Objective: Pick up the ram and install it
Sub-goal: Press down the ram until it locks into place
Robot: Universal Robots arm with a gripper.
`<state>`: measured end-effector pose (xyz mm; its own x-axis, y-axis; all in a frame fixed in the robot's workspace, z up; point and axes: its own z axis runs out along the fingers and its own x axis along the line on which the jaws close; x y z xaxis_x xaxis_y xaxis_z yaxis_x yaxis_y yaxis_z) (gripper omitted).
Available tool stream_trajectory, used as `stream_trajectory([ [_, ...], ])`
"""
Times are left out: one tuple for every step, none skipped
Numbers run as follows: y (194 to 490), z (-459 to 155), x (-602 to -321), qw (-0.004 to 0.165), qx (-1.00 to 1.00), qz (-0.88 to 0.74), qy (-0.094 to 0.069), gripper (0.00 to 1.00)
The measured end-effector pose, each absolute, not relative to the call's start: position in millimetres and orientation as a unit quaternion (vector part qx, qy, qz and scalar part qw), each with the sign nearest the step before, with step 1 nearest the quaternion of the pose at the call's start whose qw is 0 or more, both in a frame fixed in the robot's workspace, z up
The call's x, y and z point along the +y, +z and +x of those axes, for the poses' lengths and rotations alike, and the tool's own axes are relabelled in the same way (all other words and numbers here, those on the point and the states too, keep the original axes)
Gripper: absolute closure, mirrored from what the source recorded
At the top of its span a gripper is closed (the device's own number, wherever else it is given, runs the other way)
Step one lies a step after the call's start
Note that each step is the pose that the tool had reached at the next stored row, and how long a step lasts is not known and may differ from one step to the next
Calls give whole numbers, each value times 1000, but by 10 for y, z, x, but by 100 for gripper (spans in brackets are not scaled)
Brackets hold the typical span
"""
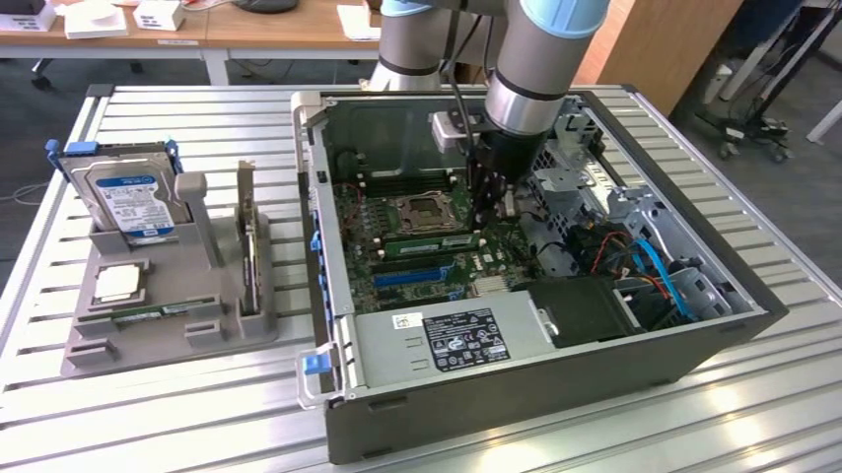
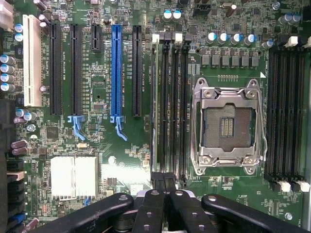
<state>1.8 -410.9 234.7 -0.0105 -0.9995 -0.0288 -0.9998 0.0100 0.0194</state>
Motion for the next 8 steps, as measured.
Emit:
stream_trajectory([
  [2347, 18, -4109, 3, 711, -703, 17, 90],
  [2347, 18, -4109, 3, 711, -703, 17, 90],
  [2347, 18, -4109, 3, 711, -703, 17, 90],
  [2346, 18, -4109, 3, 711, -703, 17, 90],
  [2344, 18, -4110, 4, 711, -703, 17, 90],
  [2340, 18, -4111, 4, 711, -703, 17, 90],
  [2339, 18, -4112, 4, 711, -703, 17, 90],
  [2340, 18, -4112, 3, 711, -703, 17, 90],
])
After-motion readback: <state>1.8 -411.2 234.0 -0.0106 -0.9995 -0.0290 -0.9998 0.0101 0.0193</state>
